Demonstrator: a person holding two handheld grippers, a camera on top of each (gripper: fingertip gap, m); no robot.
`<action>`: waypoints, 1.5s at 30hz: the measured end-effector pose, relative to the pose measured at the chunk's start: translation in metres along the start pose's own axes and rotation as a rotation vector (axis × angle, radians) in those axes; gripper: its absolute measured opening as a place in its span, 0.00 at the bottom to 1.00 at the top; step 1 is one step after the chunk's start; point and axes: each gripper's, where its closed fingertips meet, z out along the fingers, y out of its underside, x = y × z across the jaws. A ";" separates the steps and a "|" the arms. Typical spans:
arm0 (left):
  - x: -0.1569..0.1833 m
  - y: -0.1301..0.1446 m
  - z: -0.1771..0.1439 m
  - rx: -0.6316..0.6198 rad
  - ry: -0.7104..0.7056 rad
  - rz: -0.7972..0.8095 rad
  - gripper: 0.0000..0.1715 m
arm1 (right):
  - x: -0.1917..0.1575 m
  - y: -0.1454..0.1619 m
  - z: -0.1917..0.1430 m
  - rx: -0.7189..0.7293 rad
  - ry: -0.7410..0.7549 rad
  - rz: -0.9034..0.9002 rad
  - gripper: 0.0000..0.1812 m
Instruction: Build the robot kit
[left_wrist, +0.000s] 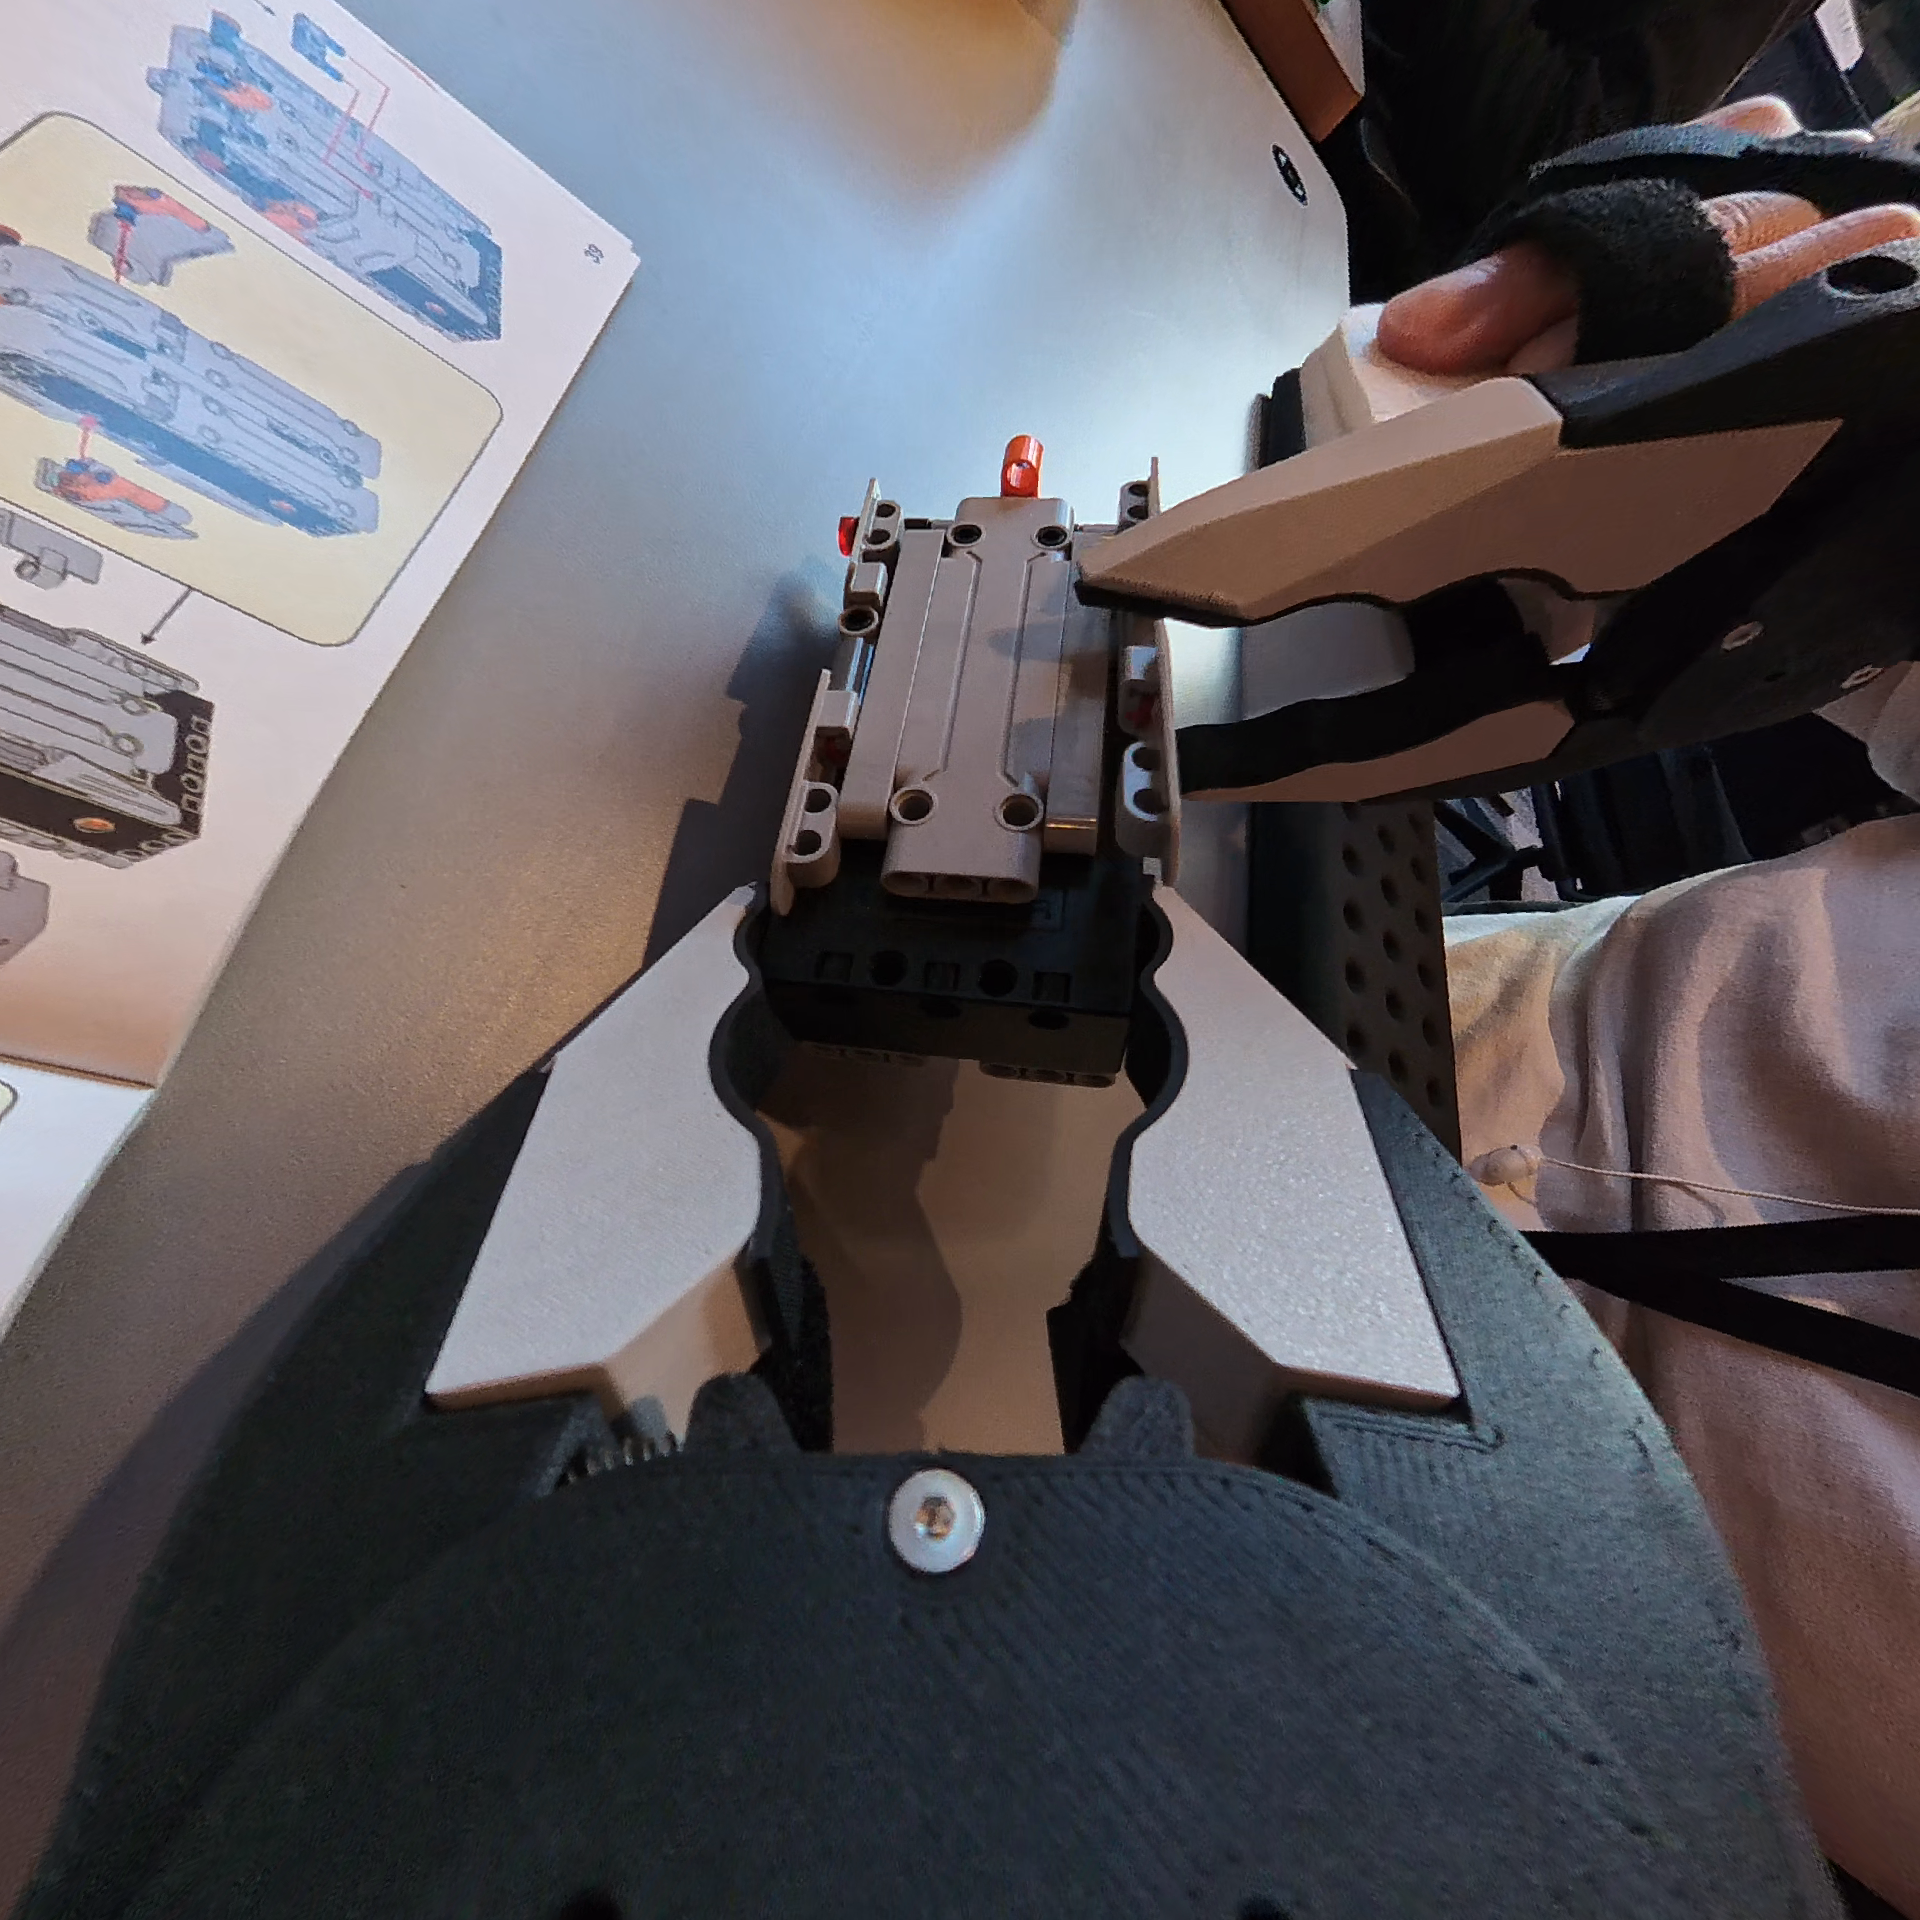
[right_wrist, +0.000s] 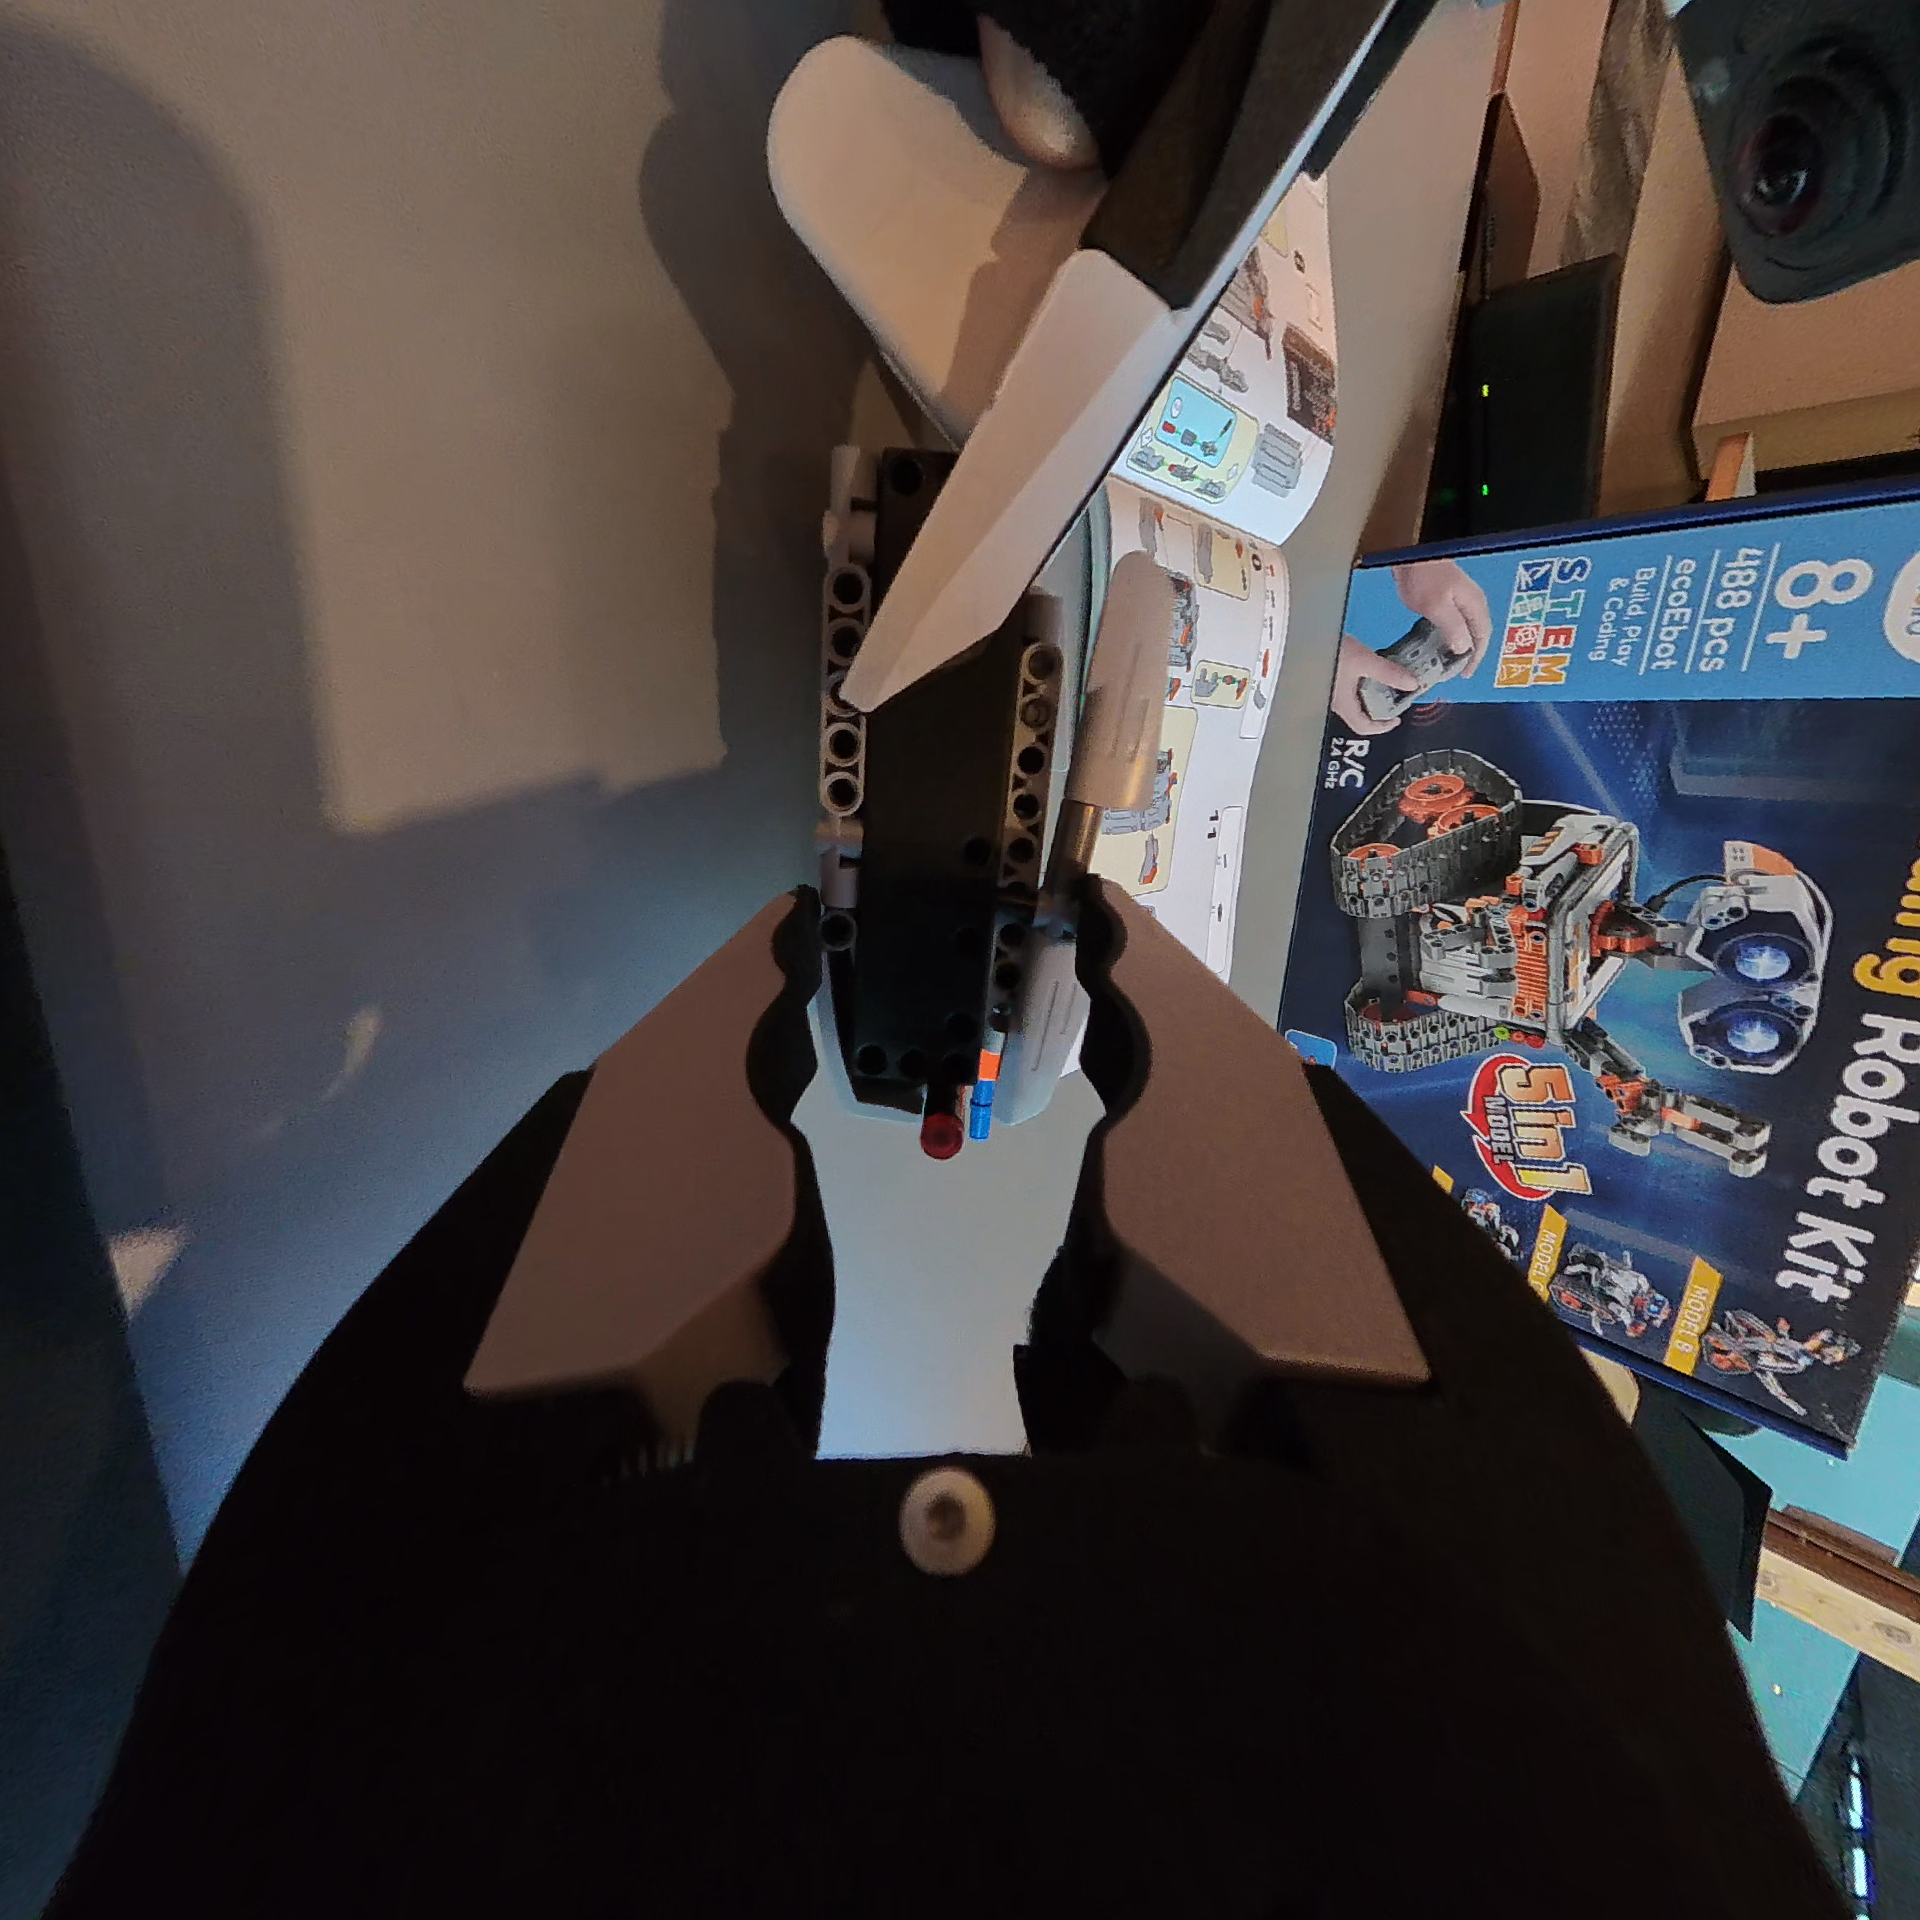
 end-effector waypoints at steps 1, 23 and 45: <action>0.000 0.000 0.000 -0.003 -0.004 0.006 0.39 | 0.000 0.000 0.000 -0.002 0.002 0.004 0.27; -0.003 0.001 0.001 -0.018 -0.042 0.031 0.39 | -0.005 0.001 0.003 -0.013 0.058 -0.026 0.22; 0.001 -0.004 -0.004 0.041 0.066 -0.115 0.39 | 0.003 -0.004 0.007 0.029 0.049 0.092 0.23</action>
